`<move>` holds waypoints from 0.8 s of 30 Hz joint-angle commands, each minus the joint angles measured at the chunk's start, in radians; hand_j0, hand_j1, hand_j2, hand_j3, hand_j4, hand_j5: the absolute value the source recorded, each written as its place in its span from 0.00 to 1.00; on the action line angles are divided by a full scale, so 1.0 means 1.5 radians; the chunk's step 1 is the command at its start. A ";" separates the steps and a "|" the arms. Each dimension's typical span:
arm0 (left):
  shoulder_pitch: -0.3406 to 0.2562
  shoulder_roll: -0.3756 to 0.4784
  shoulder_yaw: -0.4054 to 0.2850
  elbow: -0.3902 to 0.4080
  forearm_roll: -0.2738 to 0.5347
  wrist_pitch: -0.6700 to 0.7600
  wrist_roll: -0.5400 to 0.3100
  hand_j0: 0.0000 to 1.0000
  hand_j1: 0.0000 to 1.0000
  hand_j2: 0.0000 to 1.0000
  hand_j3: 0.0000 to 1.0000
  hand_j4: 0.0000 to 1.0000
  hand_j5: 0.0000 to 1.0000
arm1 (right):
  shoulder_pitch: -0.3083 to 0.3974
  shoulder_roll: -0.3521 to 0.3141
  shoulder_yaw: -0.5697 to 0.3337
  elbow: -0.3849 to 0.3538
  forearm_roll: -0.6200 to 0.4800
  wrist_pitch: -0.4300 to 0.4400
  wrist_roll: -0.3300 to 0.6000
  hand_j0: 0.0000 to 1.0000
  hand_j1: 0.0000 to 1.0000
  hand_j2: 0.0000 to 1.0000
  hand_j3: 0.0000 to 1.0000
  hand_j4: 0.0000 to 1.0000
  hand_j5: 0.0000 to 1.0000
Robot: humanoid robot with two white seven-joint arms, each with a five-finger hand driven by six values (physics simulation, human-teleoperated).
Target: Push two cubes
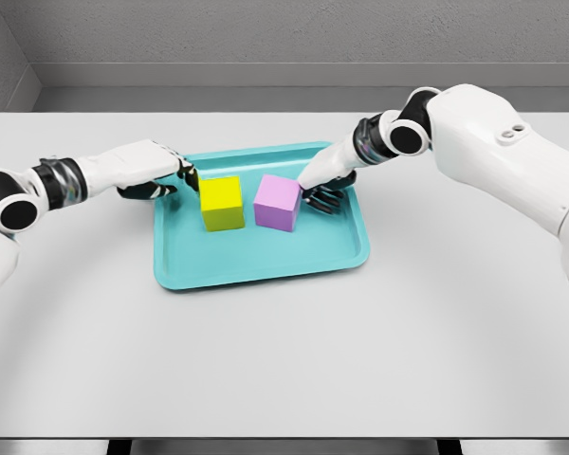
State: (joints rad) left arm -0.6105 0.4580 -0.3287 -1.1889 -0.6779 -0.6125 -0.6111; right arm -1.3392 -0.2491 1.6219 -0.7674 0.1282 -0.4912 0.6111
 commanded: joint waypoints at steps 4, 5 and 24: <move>-0.004 -0.015 0.000 0.017 0.002 0.001 0.000 0.54 0.54 0.54 0.54 0.54 0.54 | -0.001 0.004 -0.002 0.000 -0.002 0.008 0.000 0.12 0.12 0.12 0.12 0.12 0.12; -0.005 -0.016 -0.001 0.018 0.002 0.001 0.000 0.54 0.54 0.54 0.54 0.54 0.54 | -0.001 0.004 -0.002 0.000 -0.002 0.010 0.000 0.12 0.12 0.12 0.12 0.12 0.12; -0.005 0.000 0.004 0.031 0.011 0.001 0.000 0.54 0.54 0.54 0.54 0.54 0.54 | -0.011 0.001 0.001 0.013 0.021 0.027 0.000 0.13 0.13 0.13 0.13 0.13 0.13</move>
State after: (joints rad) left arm -0.6182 0.4445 -0.3257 -1.1418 -0.6709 -0.6128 -0.6111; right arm -1.3683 -0.2387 1.6234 -0.7507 0.1527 -0.4527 0.6110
